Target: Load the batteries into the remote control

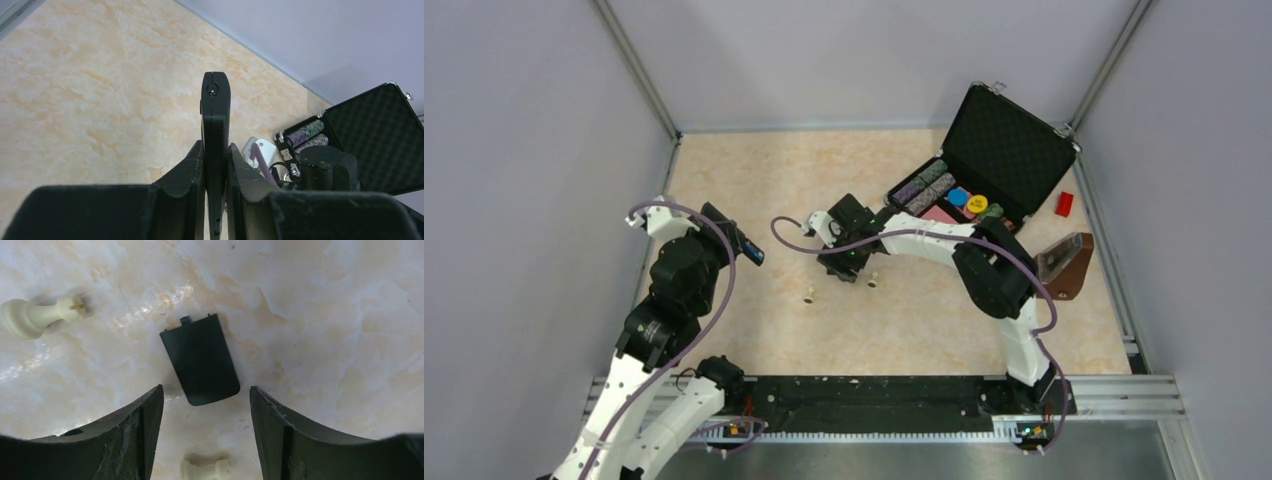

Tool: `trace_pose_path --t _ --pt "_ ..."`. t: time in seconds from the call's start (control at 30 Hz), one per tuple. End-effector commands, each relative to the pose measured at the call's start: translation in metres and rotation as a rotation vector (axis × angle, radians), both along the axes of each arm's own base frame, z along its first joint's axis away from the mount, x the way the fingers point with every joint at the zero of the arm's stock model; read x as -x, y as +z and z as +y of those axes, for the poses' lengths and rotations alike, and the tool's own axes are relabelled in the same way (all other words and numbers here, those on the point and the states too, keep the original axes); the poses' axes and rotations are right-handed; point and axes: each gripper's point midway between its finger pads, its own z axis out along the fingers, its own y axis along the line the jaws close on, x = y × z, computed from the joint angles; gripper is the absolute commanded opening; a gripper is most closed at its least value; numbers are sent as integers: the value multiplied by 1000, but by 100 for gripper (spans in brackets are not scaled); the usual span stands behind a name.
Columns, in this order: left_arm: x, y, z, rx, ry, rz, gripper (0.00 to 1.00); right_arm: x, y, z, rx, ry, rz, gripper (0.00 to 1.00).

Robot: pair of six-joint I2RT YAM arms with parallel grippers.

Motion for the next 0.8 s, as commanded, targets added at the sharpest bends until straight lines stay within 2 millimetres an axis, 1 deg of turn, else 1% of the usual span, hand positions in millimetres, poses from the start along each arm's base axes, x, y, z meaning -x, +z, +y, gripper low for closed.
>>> trace_pose_path --t 0.0,0.13,0.2,0.3,0.43,0.5,0.57,0.77 --pt "-1 26 2 22 10 -52 0 -12 -6 2 77 79 -54 63" --pt "-3 27 0 27 5 -55 0 -17 -15 -1 134 100 -60 62" --pt "-3 27 -1 27 0 -51 0 -15 -20 -3 155 111 -45 59" --pt "-5 25 -4 29 -8 -44 0 -8 -24 -4 163 122 -1 52" --pt "-6 24 -6 30 -14 -39 0 0 -24 -6 170 106 52 39" --pt "-6 23 -6 32 -18 -39 0 1 -21 -5 166 90 66 37" --pt "-6 23 -6 32 -18 -38 0 -1 -16 -2 154 65 68 36" --pt "-5 21 -6 37 -19 -36 0 -10 7 1 113 -2 15 36"
